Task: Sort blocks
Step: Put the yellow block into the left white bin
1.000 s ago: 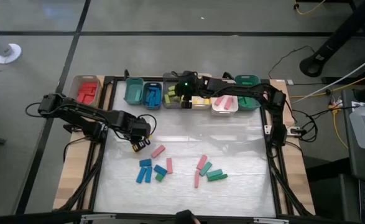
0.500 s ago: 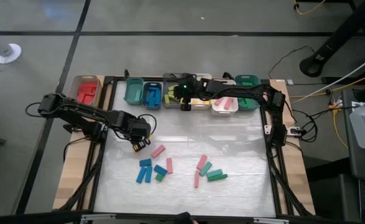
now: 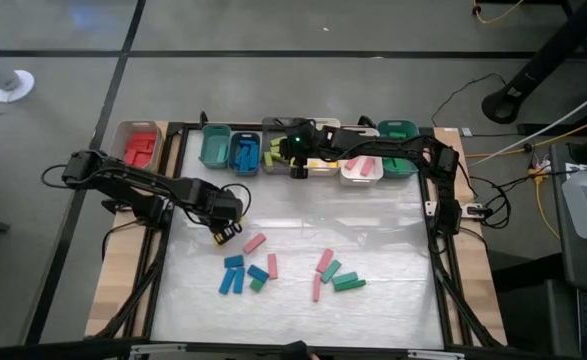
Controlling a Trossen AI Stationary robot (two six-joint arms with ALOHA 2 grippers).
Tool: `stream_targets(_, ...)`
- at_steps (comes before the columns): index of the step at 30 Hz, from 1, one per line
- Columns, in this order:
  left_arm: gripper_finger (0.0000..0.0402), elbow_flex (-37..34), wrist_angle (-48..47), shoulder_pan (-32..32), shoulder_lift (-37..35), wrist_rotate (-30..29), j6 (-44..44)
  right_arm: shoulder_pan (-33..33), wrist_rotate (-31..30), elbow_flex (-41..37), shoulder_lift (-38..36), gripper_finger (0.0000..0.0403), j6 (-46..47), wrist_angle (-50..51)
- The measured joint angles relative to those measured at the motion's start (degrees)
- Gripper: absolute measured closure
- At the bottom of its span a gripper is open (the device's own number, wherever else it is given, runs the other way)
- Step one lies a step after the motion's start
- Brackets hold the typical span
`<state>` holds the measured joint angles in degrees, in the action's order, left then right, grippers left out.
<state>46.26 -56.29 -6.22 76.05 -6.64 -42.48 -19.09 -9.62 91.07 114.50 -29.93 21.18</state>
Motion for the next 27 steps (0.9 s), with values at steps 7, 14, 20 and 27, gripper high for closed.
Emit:
stream_targets(7,0.0208,0.0,0.2,-0.1,5.2,5.4,-1.0,0.0,0.0,0.0,0.0,0.0251,0.1,0.1)
stream_targets(14,0.0188,0.0,2.7,-0.1,5.9,8.1,-5.6,0.0,0.0,0.0,0.0,0.0251,0.1,0.1)
stream_targets(20,0.0187,0.0,2.9,-0.3,5.8,8.8,-5.3,0.0,0.0,0.0,0.0,0.0251,0.1,0.5)
stream_targets(27,0.0187,0.0,3.0,-3.1,5.8,9.2,-5.2,0.0,0.0,0.0,0.0,0.0251,0.1,5.6)
